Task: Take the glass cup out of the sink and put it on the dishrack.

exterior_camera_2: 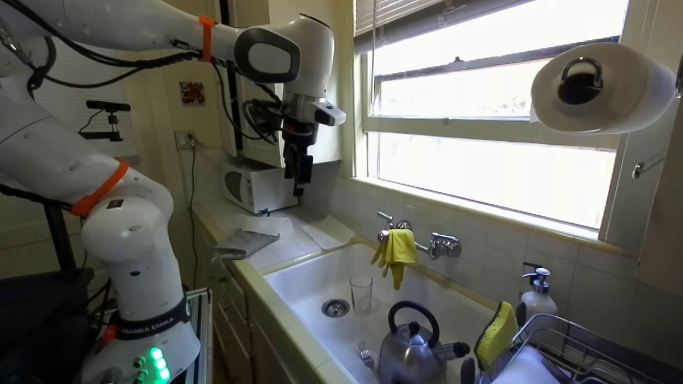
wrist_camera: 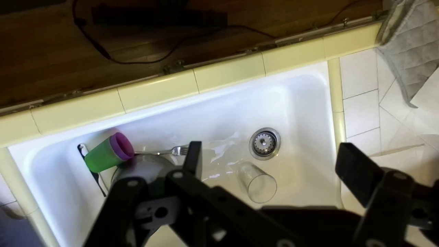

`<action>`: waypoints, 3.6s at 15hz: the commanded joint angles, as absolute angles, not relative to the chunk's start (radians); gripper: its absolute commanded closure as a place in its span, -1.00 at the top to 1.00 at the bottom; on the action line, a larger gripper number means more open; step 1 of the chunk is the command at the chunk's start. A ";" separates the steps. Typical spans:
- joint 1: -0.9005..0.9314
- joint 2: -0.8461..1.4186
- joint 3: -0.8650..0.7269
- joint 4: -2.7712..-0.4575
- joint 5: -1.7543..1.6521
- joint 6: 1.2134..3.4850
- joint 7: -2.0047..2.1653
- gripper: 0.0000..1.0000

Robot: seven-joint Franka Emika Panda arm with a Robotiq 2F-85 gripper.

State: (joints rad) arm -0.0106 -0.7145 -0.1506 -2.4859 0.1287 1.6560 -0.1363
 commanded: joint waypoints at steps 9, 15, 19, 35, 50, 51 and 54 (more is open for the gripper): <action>-0.104 -0.663 -0.087 -2.526 0.039 1.867 -0.037 1.00; -0.093 -0.665 -0.101 -2.511 0.070 1.867 -0.057 1.00; -0.086 -0.526 -0.042 -2.579 0.158 2.160 0.126 1.00; 0.027 -0.083 0.124 -2.597 0.166 2.568 0.392 1.00; 0.339 0.465 -0.104 -2.400 0.037 3.050 0.594 1.00; 0.347 0.479 -0.109 -2.386 0.037 3.050 0.595 1.00; 0.374 0.529 -0.135 -2.355 0.060 3.116 0.618 1.00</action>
State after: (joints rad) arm 0.3330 0.4843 -0.1018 -2.3778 0.0113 3.0520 0.6217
